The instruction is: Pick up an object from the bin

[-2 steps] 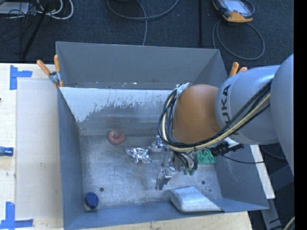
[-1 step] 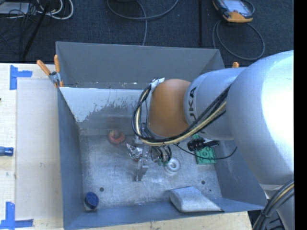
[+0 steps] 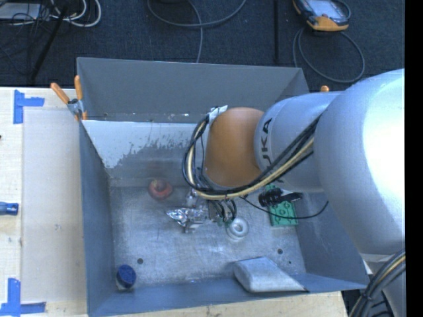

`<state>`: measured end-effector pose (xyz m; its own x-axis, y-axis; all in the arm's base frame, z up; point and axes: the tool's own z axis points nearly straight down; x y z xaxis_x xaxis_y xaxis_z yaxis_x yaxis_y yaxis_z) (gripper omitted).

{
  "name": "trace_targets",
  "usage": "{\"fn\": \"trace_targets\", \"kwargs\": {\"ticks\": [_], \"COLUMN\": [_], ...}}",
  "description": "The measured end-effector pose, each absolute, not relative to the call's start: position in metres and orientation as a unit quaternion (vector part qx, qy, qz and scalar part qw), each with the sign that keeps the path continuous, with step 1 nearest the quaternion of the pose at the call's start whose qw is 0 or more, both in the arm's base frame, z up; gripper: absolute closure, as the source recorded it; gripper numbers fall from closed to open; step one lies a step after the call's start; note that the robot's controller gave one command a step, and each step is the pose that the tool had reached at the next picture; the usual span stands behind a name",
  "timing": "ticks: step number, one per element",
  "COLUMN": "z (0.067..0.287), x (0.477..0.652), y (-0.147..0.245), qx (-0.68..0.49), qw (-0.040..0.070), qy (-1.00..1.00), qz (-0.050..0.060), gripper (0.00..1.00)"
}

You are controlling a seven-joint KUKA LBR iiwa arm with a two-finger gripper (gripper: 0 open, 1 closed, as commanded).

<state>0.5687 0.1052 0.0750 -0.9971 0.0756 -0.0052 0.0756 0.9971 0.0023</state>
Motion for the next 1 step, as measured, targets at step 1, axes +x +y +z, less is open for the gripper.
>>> {"fn": "trace_targets", "kwargs": {"ticks": [1], "z": [0.1836], "x": [0.5718], "y": [0.1031], "qx": [0.022], "qw": [0.004], "qy": [1.0], "qz": [0.001], "gripper": [1.0]}}
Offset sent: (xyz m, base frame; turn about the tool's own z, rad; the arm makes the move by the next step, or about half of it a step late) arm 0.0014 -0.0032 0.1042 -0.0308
